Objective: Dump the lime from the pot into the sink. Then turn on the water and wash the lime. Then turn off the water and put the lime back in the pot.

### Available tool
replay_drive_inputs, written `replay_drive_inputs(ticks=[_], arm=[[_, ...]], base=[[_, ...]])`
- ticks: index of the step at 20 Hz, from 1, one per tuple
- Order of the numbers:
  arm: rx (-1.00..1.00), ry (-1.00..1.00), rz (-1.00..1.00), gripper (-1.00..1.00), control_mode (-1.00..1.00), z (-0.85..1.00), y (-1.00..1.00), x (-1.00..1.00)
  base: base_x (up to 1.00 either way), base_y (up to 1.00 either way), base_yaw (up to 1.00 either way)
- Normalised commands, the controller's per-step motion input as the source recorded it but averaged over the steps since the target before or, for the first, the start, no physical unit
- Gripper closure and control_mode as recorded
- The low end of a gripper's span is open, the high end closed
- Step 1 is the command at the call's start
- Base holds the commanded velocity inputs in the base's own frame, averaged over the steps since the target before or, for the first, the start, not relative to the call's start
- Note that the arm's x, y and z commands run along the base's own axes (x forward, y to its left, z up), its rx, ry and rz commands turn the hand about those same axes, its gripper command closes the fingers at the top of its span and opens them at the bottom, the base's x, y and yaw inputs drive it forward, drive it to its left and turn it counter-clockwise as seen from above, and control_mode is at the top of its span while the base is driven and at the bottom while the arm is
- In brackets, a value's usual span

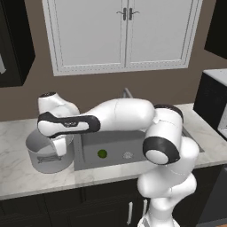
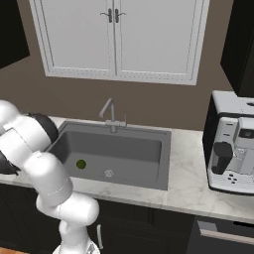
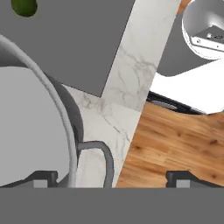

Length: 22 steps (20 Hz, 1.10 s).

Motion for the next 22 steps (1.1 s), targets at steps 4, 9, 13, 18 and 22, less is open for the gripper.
replay_drive_inputs(ticks=[4,9,13,18,22], arm=[[0.00,-0.09,-0.03,-1.00,-1.00,0.71,-0.23,-0.12],[0.00,-0.14,-0.11,-1.00,-1.00,0.60,-0.74,-0.22],[0.00,-0.08,-0.25,-1.00,-1.00,0.34,-1.00,-0.29],[0.04,-0.08,-0.28,-1.00,-1.00,0.14,-1.00,-0.39],[0.10,-0.13,-0.30,-1.00,-1.00,0.04,-1.00,-0.44]], base=[[0.00,0.00,0.00],[0.00,0.00,0.00],[0.00,0.00,0.00],[0.00,0.00,0.00],[0.00,0.00,0.00]])
